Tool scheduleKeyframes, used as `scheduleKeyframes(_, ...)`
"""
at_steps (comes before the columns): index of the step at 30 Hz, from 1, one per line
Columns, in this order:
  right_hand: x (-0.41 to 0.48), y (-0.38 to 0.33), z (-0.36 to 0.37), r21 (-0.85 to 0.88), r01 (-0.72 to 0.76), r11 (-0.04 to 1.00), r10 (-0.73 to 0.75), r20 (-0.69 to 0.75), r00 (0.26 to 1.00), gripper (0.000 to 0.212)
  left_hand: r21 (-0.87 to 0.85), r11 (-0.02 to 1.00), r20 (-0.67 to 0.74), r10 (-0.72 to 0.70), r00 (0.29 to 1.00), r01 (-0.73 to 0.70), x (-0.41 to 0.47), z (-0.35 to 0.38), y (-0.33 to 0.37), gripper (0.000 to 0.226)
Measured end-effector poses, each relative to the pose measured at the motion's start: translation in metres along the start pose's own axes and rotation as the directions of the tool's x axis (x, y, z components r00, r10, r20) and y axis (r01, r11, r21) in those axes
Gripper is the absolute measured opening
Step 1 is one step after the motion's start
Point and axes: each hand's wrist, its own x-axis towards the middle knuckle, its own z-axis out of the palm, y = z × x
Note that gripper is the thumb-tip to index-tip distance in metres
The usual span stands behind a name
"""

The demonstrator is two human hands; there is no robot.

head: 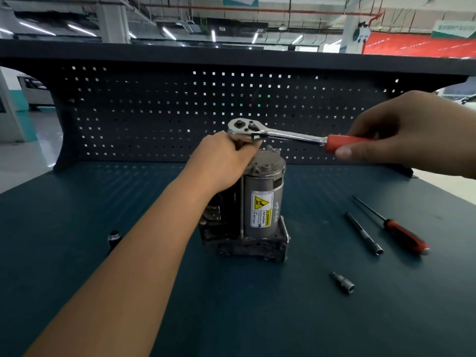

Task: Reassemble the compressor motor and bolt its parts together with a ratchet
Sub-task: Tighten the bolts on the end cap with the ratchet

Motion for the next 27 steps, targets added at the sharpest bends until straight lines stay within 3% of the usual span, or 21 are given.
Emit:
scheduleKeyframes(4, -0.019, -0.026, 0.007, 0.059, -0.037, 0.998, 0.036, 0.014, 0.999, 0.060, 0.059, 0.998, 0.007, -0.007, 1.000, 0.007, 0.001, -0.002, 0.002, 0.054)
scheduleKeyframes(10, -0.024, -0.060, 0.023, 0.011, -0.045, 0.999, 0.044, 0.050, 0.998, 0.055, 0.055, 0.998, -0.002, -0.034, 0.999, 0.034, 0.002, -0.001, 0.006, 0.062)
scheduleKeyframes(18, -0.010, -0.046, 0.002, -0.001, -0.011, 1.000, 0.011, 0.225, 0.974, 0.050, 0.013, 1.000, 0.083, -0.011, 0.996, 0.010, 0.000, -0.005, 0.005, 0.042)
scheduleKeyframes(22, 0.021, -0.017, -0.025, -0.085, -0.045, 0.995, 0.060, 0.176, 0.983, 0.047, -0.022, 1.000, 0.102, 0.004, 0.995, -0.002, 0.000, -0.004, 0.003, 0.051)
scheduleKeyframes(27, 0.074, 0.006, -0.005, -0.183, 0.001, 0.983, 0.019, 0.107, 0.994, 0.039, -0.014, 1.000, 0.089, 0.018, 0.996, -0.017, -0.001, -0.003, 0.002, 0.049)
